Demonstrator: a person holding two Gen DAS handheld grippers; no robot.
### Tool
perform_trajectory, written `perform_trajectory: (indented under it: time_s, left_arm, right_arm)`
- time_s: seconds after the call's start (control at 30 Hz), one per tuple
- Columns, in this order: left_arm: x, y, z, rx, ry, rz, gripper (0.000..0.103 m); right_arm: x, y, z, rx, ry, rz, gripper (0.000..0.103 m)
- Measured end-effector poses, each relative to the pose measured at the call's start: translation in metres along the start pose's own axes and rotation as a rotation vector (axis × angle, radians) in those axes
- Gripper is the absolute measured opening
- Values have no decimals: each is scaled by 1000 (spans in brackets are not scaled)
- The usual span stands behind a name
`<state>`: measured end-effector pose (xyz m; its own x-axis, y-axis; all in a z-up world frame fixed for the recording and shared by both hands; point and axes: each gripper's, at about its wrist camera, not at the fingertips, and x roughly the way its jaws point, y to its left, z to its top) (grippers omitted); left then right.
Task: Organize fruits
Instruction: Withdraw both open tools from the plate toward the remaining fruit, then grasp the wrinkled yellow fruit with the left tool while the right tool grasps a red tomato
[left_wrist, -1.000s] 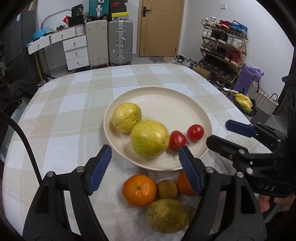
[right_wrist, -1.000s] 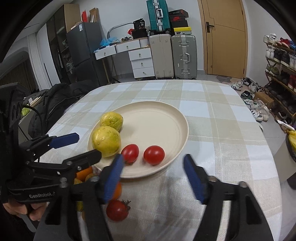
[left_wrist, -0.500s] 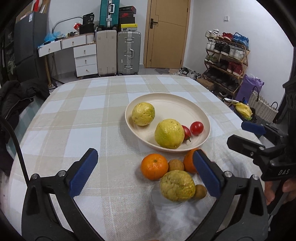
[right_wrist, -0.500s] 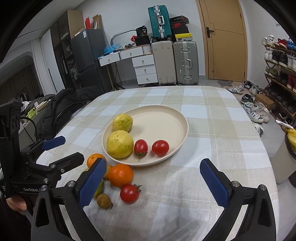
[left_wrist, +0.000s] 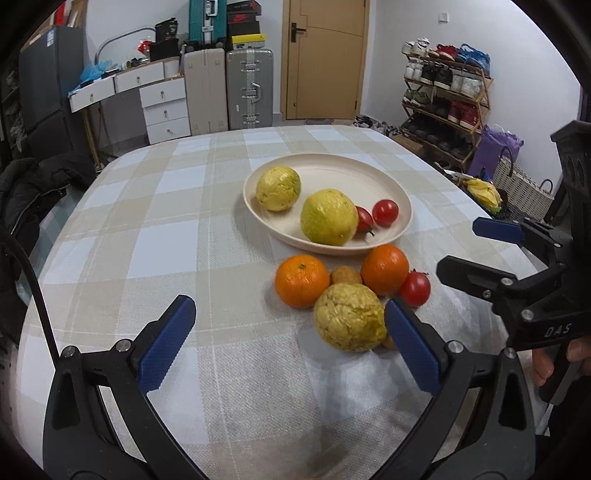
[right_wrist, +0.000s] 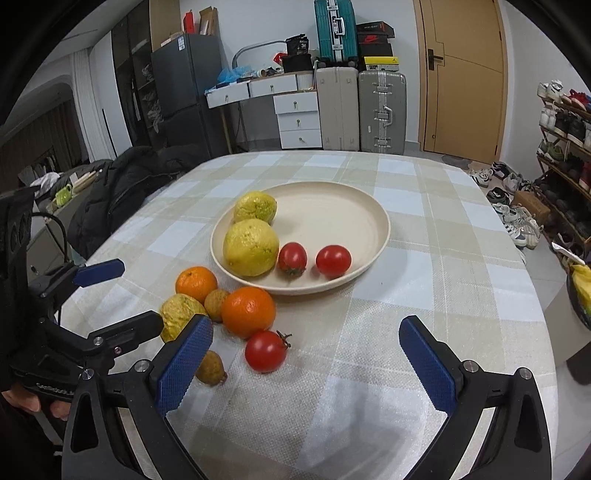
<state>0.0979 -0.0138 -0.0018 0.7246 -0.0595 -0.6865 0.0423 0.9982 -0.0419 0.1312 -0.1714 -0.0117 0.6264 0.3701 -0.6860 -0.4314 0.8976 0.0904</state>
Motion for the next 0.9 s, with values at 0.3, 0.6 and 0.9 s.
perform_trajectory:
  time_s: [0.3,0.6,0.9]
  left_arm:
    - [5,-12,-3,49,18,6,102]
    - [17,-6,-5,34,62,9,102]
    - [19,-4,-4,36,65,8,102]
  right_arm:
    - [15,4,-10,-29,58,-11,103]
    - [31,2,-17,-15,137,-25,103]
    - [35,-1,-17,2,160,-32,102]
